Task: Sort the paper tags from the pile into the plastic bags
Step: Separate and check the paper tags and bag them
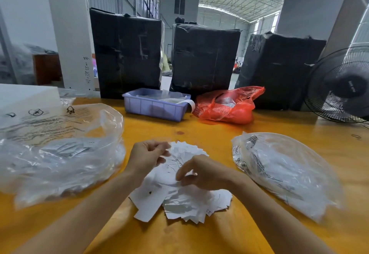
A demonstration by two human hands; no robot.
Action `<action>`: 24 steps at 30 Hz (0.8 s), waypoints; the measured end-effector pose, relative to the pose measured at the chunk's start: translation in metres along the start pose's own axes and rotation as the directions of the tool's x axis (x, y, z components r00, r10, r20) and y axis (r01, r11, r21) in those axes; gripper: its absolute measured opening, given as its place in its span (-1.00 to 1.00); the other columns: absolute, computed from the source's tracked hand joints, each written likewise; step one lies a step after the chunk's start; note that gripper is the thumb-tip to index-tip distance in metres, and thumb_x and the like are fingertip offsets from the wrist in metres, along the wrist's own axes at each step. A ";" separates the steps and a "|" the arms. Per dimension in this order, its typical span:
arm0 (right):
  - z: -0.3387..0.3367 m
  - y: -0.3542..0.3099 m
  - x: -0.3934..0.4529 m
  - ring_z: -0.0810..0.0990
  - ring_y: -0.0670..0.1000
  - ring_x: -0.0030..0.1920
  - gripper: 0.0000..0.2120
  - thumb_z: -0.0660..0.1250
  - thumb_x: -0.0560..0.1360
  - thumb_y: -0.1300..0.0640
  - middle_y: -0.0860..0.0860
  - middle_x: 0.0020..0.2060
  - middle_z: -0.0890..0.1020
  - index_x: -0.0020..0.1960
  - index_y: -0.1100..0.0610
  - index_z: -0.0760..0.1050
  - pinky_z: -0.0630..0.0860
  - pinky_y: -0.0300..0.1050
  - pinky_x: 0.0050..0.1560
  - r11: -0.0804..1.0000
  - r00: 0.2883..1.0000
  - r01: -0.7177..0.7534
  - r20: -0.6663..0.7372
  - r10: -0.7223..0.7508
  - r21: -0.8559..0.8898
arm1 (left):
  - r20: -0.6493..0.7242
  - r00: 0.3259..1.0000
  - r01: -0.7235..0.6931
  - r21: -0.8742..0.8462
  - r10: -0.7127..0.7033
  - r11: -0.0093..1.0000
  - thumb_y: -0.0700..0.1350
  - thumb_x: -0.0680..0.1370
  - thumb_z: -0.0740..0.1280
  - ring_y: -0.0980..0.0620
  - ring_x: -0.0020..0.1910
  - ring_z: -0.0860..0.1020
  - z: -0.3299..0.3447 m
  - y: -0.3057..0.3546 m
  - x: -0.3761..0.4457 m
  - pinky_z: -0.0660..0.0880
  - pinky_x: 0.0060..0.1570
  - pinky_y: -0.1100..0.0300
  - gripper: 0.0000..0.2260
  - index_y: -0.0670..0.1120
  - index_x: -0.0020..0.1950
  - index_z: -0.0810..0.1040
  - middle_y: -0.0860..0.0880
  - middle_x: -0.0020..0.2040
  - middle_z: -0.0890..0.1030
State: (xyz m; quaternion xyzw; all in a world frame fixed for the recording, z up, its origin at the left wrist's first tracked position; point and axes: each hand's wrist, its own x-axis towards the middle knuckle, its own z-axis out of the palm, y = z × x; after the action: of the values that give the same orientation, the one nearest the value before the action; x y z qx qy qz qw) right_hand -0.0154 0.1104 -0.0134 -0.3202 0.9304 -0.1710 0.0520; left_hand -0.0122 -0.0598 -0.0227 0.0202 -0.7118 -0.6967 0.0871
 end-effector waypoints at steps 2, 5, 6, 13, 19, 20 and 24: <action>-0.001 0.003 -0.001 0.62 -0.07 -0.01 -0.84 0.34 0.51 0.28 0.05 -0.01 0.69 0.06 0.22 0.64 0.53 -0.23 0.04 0.998 0.999 0.003 -0.055 0.000 0.060 | -0.013 1.000 0.017 0.012 -0.017 1.000 -0.13 0.58 0.29 0.12 -0.42 0.52 0.001 0.000 0.001 0.48 -0.37 0.36 -0.80 -0.11 -0.18 0.62 0.00 -0.28 0.65; -0.006 0.008 -0.001 0.57 -0.11 -0.26 -0.85 0.32 0.53 0.25 0.12 -0.17 0.68 -0.04 0.29 0.64 0.51 -0.20 -0.17 0.954 0.974 -0.068 -0.187 0.127 0.291 | -0.038 0.999 0.023 0.000 -0.023 1.000 -0.13 0.58 0.29 0.06 -0.35 0.51 0.001 -0.001 0.002 0.48 -0.28 0.27 -0.80 -0.11 -0.21 0.62 -0.02 -0.21 0.64; -0.009 0.009 -0.002 0.58 -0.07 -0.29 -0.84 0.30 0.55 0.23 0.19 -0.18 0.67 -0.08 0.29 0.63 0.53 -0.17 -0.21 0.891 0.954 -0.099 -0.211 0.212 0.444 | -0.050 0.999 0.022 -0.008 -0.022 1.000 -0.14 0.56 0.32 0.05 -0.34 0.50 0.001 0.000 0.002 0.49 -0.27 0.26 -0.83 -0.11 -0.20 0.62 -0.04 -0.21 0.63; -0.024 0.016 -0.012 0.70 0.06 -0.28 -0.97 0.35 0.47 0.36 0.17 -0.24 0.68 -0.10 0.30 0.56 0.56 -0.25 -0.34 0.348 0.914 -0.117 -0.037 0.405 0.930 | -0.037 0.990 0.131 -0.165 -0.138 0.978 -0.23 0.43 0.45 0.04 -0.40 0.45 -0.003 0.000 0.004 0.49 -0.45 0.32 -0.94 -0.22 -0.20 0.62 -0.06 -0.39 0.56; -0.020 0.017 -0.013 0.68 0.12 -0.30 -0.69 0.38 0.40 0.46 0.21 -0.12 0.61 0.11 0.30 0.47 0.60 -0.20 -0.31 0.525 0.928 -0.183 -0.030 0.371 0.831 | 0.084 0.991 0.115 -0.103 -0.107 0.988 -0.30 0.40 0.46 0.03 -0.40 0.51 0.000 0.000 -0.001 0.46 -0.40 0.30 -0.92 -0.21 -0.14 0.62 -0.13 -0.33 0.61; -0.018 0.017 -0.012 0.67 0.09 -0.33 -0.64 0.36 0.42 0.45 0.18 -0.13 0.60 0.19 0.26 0.46 0.60 -0.20 -0.32 0.616 0.934 -0.196 -0.047 0.355 0.763 | 0.092 0.991 0.103 -0.080 -0.096 0.991 -0.31 0.39 0.48 0.05 -0.43 0.53 0.000 0.001 -0.002 0.46 -0.41 0.30 -0.88 -0.20 -0.11 0.61 -0.12 -0.35 0.62; -0.011 0.014 -0.005 0.56 -0.06 -0.36 -0.78 0.35 0.49 0.21 0.07 -0.21 0.66 0.12 0.14 0.61 0.44 -0.27 -0.38 0.954 0.945 -0.202 -0.211 0.249 0.221 | 0.107 0.992 0.073 -0.035 -0.069 0.997 -0.28 0.35 0.51 0.09 -0.48 0.55 0.001 0.002 -0.006 0.46 -0.47 0.33 -0.81 -0.21 -0.09 0.58 -0.13 -0.36 0.66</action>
State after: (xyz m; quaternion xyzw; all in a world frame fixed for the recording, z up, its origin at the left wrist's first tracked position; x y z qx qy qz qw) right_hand -0.0213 0.1268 -0.0078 -0.1819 0.9391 -0.2916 -0.0083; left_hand -0.0067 -0.0584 -0.0214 0.0070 -0.7006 -0.7131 0.0249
